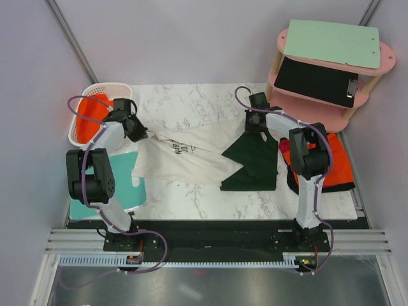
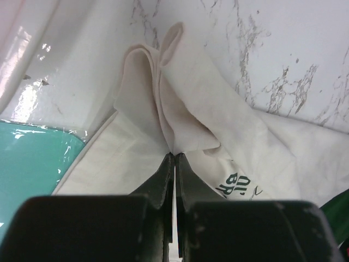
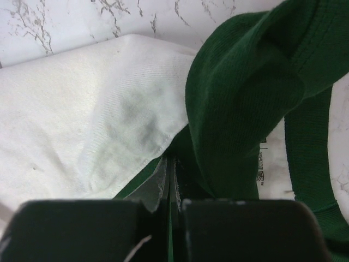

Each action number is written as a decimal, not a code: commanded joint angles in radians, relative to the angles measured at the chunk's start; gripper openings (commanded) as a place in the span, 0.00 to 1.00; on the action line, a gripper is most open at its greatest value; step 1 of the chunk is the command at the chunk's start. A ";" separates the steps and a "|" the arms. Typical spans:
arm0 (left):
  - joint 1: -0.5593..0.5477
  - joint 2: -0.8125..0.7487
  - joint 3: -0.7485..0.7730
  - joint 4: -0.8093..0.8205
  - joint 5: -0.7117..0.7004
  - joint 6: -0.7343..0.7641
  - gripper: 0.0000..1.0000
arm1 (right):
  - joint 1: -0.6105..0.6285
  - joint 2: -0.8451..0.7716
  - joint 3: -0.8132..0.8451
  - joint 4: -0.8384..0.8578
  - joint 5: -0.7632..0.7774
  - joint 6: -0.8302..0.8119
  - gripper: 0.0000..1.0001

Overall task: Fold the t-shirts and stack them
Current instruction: Fold the tshirt

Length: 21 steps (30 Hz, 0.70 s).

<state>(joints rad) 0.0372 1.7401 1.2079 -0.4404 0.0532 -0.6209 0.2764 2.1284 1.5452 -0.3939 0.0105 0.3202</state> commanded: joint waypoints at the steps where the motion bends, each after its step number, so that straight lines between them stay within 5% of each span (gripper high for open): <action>1: 0.013 -0.054 0.062 -0.056 -0.052 0.043 0.02 | -0.002 0.031 -0.011 0.015 -0.009 0.010 0.00; 7: 0.016 -0.044 0.099 -0.110 -0.087 0.070 0.03 | -0.002 0.030 -0.011 0.015 -0.009 0.010 0.00; 12: 0.016 0.015 0.125 -0.139 -0.061 0.079 0.28 | -0.002 0.025 -0.011 0.015 -0.032 0.010 0.00; 21: 0.016 0.065 0.133 -0.139 -0.064 0.072 0.32 | -0.002 0.022 -0.016 0.016 -0.034 0.010 0.00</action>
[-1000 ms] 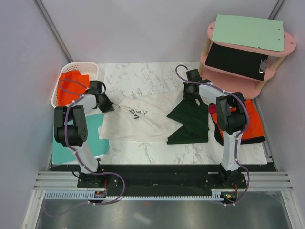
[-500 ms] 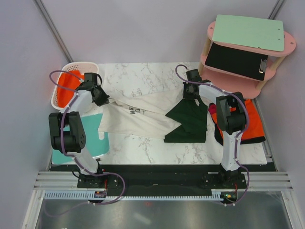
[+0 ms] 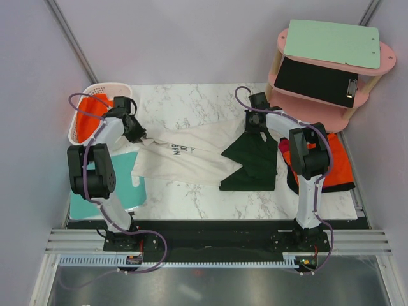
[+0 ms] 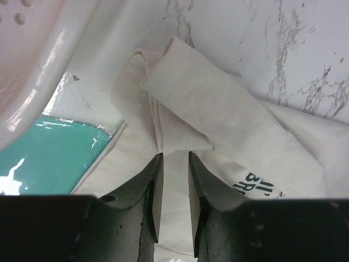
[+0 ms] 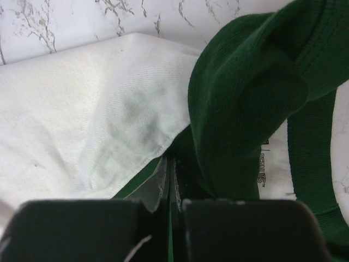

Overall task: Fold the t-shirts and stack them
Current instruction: Fold the tshirt

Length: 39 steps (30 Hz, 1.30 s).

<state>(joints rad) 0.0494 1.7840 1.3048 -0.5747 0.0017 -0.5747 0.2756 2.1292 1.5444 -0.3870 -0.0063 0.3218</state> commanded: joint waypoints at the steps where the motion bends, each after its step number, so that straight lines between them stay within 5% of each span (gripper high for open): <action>1: 0.004 0.026 0.036 -0.002 -0.012 0.024 0.32 | -0.001 0.023 -0.015 0.010 -0.020 0.008 0.00; 15: 0.004 0.117 0.044 0.010 -0.017 0.004 0.31 | -0.001 0.031 -0.012 0.008 -0.026 0.008 0.00; 19: 0.004 0.120 0.053 0.012 -0.058 -0.005 0.02 | -0.001 0.028 -0.014 0.010 -0.020 0.010 0.00; 30: 0.018 -0.061 0.056 -0.037 -0.247 -0.014 0.02 | -0.021 0.012 -0.023 0.004 0.080 0.033 0.00; 39: 0.030 0.048 0.139 -0.123 -0.258 -0.022 0.02 | -0.093 -0.008 -0.030 0.004 0.094 0.051 0.00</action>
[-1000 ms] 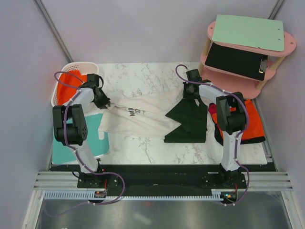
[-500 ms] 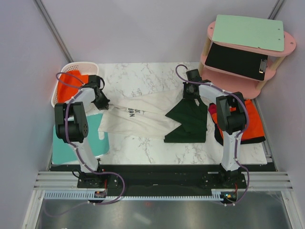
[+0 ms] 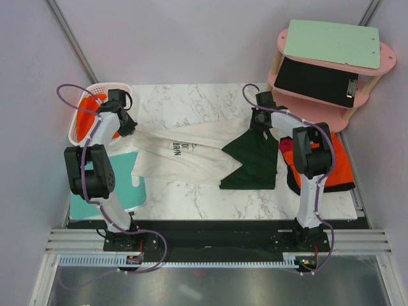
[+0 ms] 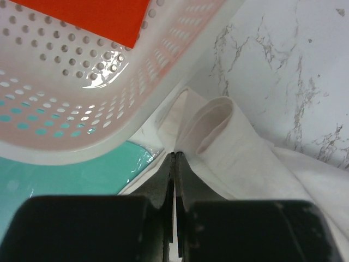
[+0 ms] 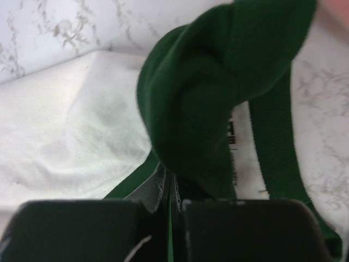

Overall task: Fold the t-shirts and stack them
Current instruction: Fold the tshirt

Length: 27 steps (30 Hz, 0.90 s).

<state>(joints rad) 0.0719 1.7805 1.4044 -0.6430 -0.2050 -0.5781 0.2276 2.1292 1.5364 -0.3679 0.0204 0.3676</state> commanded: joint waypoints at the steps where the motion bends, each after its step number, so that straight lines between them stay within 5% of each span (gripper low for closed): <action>1: 0.006 0.060 0.036 -0.060 -0.051 -0.020 0.02 | -0.051 -0.008 -0.024 -0.014 0.067 0.005 0.00; 9: 0.008 0.048 -0.018 -0.109 -0.065 -0.040 0.03 | -0.054 0.000 -0.019 -0.012 0.016 -0.006 0.00; 10: 0.006 0.048 -0.019 -0.119 -0.065 -0.040 0.09 | -0.056 -0.003 -0.021 -0.012 0.015 -0.006 0.00; 12: 0.006 0.033 -0.031 -0.138 -0.060 -0.043 0.45 | -0.054 -0.011 -0.027 -0.003 0.001 -0.010 0.00; 14: 0.000 -0.021 -0.050 -0.113 -0.059 -0.051 0.69 | -0.054 -0.012 -0.027 0.001 -0.008 -0.012 0.00; 17: -0.003 -0.075 -0.068 -0.075 -0.048 -0.037 0.80 | -0.051 -0.014 -0.028 0.004 -0.017 -0.012 0.00; 27: -0.006 0.013 0.016 -0.030 0.003 -0.014 0.73 | -0.047 -0.002 -0.033 0.015 -0.054 -0.013 0.00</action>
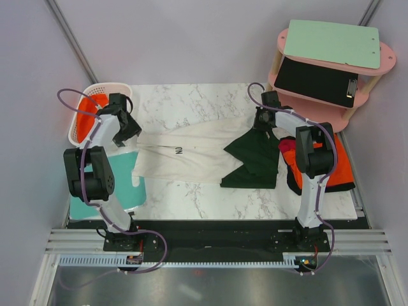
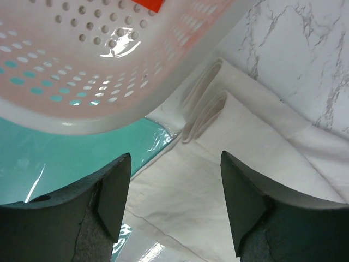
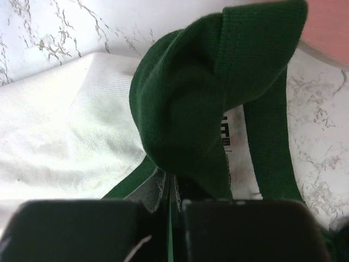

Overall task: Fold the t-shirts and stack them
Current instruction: Fold the tshirt

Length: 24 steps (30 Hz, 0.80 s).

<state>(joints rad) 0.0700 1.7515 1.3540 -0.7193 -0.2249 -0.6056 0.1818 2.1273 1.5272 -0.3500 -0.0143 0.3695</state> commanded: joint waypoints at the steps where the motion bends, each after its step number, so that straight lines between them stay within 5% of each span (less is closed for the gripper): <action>1: -0.006 0.063 0.074 0.046 0.027 0.015 0.71 | -0.002 -0.001 -0.024 -0.003 -0.019 -0.014 0.00; 21: -0.052 0.217 0.155 0.096 0.061 0.040 0.49 | 0.001 0.010 -0.019 0.000 -0.036 -0.014 0.00; 24: -0.053 0.223 0.166 0.098 0.055 0.037 0.17 | 0.002 0.008 -0.016 0.000 -0.035 -0.015 0.00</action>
<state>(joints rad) 0.0235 1.9606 1.4727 -0.6472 -0.1539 -0.5903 0.1795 2.1273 1.5257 -0.3450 -0.0338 0.3660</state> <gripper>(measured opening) 0.333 0.005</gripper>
